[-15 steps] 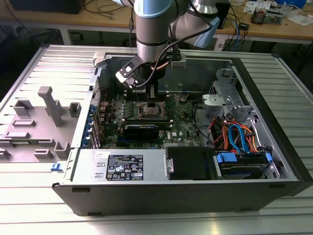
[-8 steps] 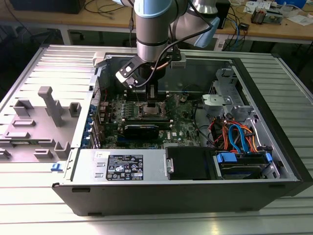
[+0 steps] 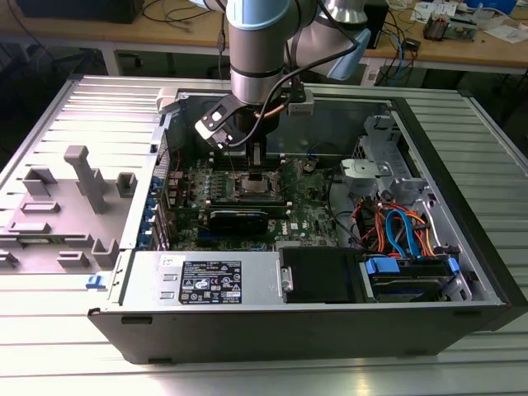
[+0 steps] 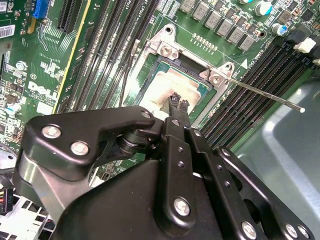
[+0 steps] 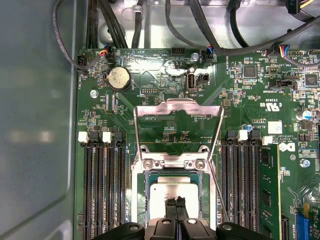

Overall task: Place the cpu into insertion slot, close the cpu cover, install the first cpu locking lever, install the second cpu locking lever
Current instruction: 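Place the cpu into insertion slot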

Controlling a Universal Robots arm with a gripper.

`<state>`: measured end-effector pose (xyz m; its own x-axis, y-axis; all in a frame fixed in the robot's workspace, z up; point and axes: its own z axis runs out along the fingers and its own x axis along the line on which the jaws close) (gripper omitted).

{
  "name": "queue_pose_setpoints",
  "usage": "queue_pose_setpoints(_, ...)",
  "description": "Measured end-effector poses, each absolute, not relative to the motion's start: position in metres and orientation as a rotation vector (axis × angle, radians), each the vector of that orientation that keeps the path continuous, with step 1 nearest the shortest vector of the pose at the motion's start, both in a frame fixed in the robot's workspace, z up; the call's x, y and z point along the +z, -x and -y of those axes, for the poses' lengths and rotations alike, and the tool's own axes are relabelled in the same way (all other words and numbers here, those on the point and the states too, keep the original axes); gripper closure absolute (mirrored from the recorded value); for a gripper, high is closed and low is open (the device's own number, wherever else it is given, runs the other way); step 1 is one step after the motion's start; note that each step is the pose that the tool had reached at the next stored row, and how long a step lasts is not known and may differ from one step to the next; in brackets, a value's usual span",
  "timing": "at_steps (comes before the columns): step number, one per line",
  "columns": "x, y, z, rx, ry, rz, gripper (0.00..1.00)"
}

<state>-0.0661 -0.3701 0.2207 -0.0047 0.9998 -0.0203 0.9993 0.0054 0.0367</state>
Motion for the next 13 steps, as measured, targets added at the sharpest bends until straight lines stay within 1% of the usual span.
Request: queue_pose_setpoints(13, 0.2252, 0.0661, 0.3701, 0.018, -2.187, -2.198, 0.88)
